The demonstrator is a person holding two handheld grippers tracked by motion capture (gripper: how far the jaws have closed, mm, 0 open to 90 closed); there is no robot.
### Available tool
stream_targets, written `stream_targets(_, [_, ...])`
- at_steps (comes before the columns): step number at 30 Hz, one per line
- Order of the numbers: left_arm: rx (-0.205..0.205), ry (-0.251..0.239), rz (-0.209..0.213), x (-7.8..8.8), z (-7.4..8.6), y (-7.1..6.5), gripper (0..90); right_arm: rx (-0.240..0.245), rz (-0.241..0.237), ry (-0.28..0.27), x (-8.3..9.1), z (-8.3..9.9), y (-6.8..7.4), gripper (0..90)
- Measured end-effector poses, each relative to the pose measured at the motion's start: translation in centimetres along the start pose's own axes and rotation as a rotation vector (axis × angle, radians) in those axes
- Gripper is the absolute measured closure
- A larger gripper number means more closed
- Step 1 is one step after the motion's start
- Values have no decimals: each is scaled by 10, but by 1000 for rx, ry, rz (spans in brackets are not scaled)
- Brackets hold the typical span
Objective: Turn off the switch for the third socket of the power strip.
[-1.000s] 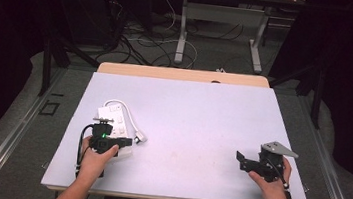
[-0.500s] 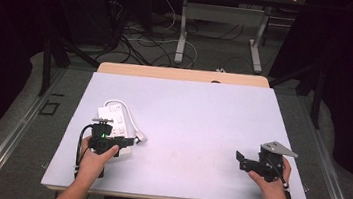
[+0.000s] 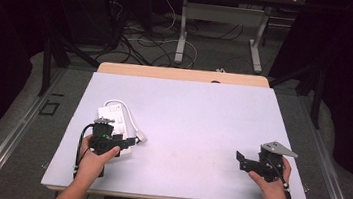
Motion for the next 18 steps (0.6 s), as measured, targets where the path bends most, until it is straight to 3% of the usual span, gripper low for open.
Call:
stream_targets(16, [-144,-53,-107,0,-5,7,325,-2,-6,4,1,0,0,45])
stream_targets(18, [-168,-81,-106,-1,-7,7,323,-2,-7,4,1,0,0,45])
Point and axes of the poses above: each handheld gripper's, and its own axes: x roughly backward along the jaws, z roughly out of its underside, y roughly to its left, the point moved 7 cm from there along -x, roughly forward along the jaws, and after that the axes turned 5 degrees about -z, right-handed, at the moved point
